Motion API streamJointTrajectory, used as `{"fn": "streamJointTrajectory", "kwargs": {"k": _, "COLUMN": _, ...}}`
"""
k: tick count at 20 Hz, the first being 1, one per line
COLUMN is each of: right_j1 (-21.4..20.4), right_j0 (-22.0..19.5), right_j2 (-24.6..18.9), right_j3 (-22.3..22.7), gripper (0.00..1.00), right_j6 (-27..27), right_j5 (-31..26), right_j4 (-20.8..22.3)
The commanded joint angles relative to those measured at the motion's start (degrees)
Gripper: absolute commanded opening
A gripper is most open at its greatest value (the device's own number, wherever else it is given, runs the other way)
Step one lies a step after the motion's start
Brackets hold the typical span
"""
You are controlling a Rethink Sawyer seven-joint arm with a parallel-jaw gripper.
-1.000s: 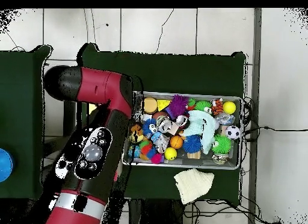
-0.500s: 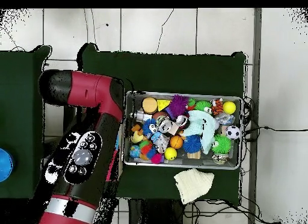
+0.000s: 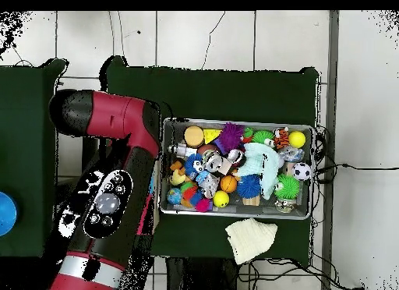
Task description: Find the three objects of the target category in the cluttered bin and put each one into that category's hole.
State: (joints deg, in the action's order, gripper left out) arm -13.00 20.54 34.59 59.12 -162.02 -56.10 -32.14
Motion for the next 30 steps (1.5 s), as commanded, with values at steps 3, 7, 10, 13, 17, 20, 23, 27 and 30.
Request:
{"fn": "streamJointTrajectory", "kwargs": {"k": 3, "right_j1": 1.42, "right_j0": -1.83, "right_j2": -6.92, "right_j3": 7.93, "gripper": 0.00, "right_j6": -10.18, "right_j5": 2.10, "right_j4": -1.17}}
{"fn": "streamJointTrajectory", "kwargs": {"k": 7, "right_j1": -0.01, "right_j0": -0.87, "right_j2": -5.85, "right_j3": 8.97, "gripper": 0.00, "right_j6": -10.92, "right_j5": 0.54, "right_j4": -0.85}}
{"fn": "streamJointTrajectory", "kwargs": {"k": 10, "right_j1": -1.40, "right_j0": -0.76, "right_j2": -5.83, "right_j3": 10.44, "gripper": 0.00, "right_j6": -10.15, "right_j5": 0.67, "right_j4": -0.80}}
{"fn": "streamJointTrajectory", "kwargs": {"k": 13, "right_j1": -2.34, "right_j0": -1.14, "right_j2": -5.87, "right_j3": 11.97, "gripper": 0.00, "right_j6": -9.18, "right_j5": 1.39, "right_j4": -0.69}}
{"fn": "streamJointTrajectory", "kwargs": {"k": 17, "right_j1": -3.57, "right_j0": -1.41, "right_j2": -5.92, "right_j3": 13.56, "gripper": 0.00, "right_j6": -8.18, "right_j5": 1.62, "right_j4": -0.54}}
{"fn": "streamJointTrajectory", "kwargs": {"k": 20, "right_j1": -4.09, "right_j0": -1.33, "right_j2": -5.98, "right_j3": 14.35, "gripper": 0.00, "right_j6": -8.07, "right_j5": 1.97, "right_j4": -0.52}}
{"fn": "streamJointTrajectory", "kwargs": {"k": 23, "right_j1": -4.22, "right_j0": -1.45, "right_j2": -6.10, "right_j3": 14.79, "gripper": 0.00, "right_j6": -7.78, "right_j5": 2.34, "right_j4": -0.36}}
{"fn": "streamJointTrajectory", "kwargs": {"k": 27, "right_j1": -4.32, "right_j0": -1.61, "right_j2": -6.16, "right_j3": 14.88, "gripper": 0.00, "right_j6": -7.67, "right_j5": 2.34, "right_j4": -0.21}}
{"fn": "streamJointTrajectory", "kwargs": {"k": 30, "right_j1": -4.38, "right_j0": -1.41, "right_j2": -6.26, "right_j3": 14.97, "gripper": 0.00, "right_j6": -7.98, "right_j5": 2.43, "right_j4": -0.31}}
